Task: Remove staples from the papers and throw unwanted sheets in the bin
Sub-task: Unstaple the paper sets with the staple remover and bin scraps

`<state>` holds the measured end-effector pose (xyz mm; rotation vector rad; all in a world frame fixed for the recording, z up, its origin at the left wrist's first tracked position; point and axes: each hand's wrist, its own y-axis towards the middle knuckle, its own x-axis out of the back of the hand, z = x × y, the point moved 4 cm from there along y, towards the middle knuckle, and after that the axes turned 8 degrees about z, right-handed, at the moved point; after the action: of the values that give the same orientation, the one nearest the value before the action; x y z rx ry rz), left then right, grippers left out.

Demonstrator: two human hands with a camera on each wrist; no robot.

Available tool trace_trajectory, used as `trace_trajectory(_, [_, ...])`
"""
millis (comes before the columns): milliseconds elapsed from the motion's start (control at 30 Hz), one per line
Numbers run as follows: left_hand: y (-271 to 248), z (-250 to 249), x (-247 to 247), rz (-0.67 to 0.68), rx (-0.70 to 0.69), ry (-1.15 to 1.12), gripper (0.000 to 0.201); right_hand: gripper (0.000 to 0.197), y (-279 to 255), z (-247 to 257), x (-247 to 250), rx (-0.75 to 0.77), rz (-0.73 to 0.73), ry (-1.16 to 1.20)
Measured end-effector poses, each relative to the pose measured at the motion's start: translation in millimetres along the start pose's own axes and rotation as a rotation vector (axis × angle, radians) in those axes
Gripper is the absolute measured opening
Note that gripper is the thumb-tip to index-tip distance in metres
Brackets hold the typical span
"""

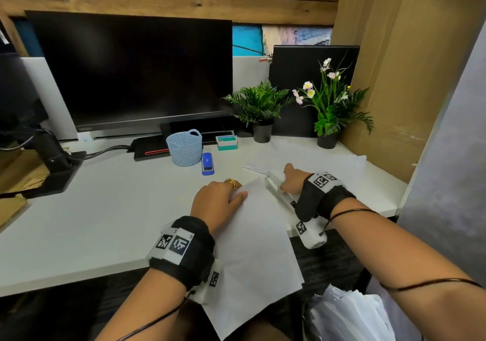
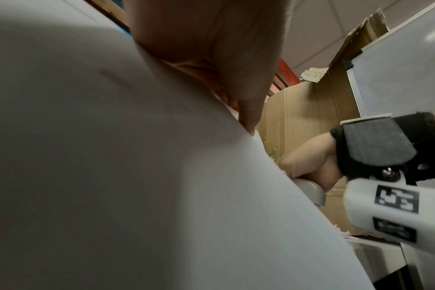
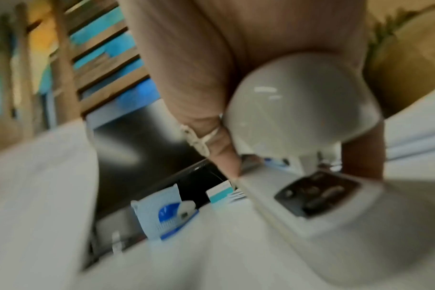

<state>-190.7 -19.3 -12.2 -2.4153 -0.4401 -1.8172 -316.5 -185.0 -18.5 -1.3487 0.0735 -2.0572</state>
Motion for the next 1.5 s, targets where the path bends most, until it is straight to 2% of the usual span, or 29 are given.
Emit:
trace_trajectory(67, [-2, -3, -2, 0.010, -0.017, 0.038, 0.042, 0.074, -2, -5, 2, 0.025, -0.043, 0.314])
trace_trajectory(133, [-4, -6, -3, -0.007, -0.045, 0.080, 0.043, 0.071, -6, -8, 0, 0.092, -0.101, 0.826])
trace_trajectory(167, [-5, -9, -2, -0.020, -0.055, 0.104, 0.043, 0.062, -7, -10, -4, 0.115, -0.119, 1.080])
trace_trajectory(200, [-7, -11, -1, -0.033, -0.063, 0.127, 0.044, 0.044, -11, -10, -6, 0.164, -0.109, 1.295])
trace_trajectory(267, [-9, -14, 0, -0.058, -0.077, 0.152, 0.044, 0.014, -18, -8, -10, 0.232, -0.103, 1.561])
trace_trajectory(300, [-10, -16, 1, -0.069, -0.086, 0.154, 0.045, 0.012, -22, -8, -12, 0.242, -0.126, 1.628])
trace_trajectory(433, [-13, -25, 3, -0.086, -0.105, 0.234, 0.046, 0.011, -23, -8, -24, 0.189, -0.216, 1.660])
trace_trajectory(600, [-15, -33, 0, -0.091, -0.125, 0.229, 0.046, 0.020, -25, 3, -33, 0.187, -0.147, 1.692])
trace_trajectory(733, [-19, -44, 0, -0.101, -0.164, 0.211, 0.041, 0.038, -25, 4, -35, 0.169, -0.236, 1.607])
trace_trajectory(867, [-21, -48, -2, -0.096, -0.200, 0.173, 0.041, 0.038, -27, 7, -36, 0.183, -0.215, 1.628])
trace_trajectory(967, [-22, -49, -3, -0.077, -0.216, 0.232, 0.044, 0.050, -28, 9, -38, 0.213, -0.183, 1.616])
trace_trajectory(1067, [-22, -50, -5, -0.059, -0.223, 0.259, 0.045, 0.039, -31, 13, -40, 0.258, -0.178, 1.610])
trace_trajectory(1233, [-23, -41, -8, -0.084, -0.225, 0.062, 0.043, 0.028, -35, 11, -39, 0.264, -0.088, 1.698])
trace_trajectory(1367, [-25, -39, -8, -0.076, -0.225, 0.076, 0.041, 0.039, -36, 9, -43, 0.228, -0.031, 1.802])
trace_trajectory(1500, [-26, -39, -8, -0.071, -0.247, 0.108, 0.042, 0.024, -37, 11, -43, 0.268, -0.068, 1.815])
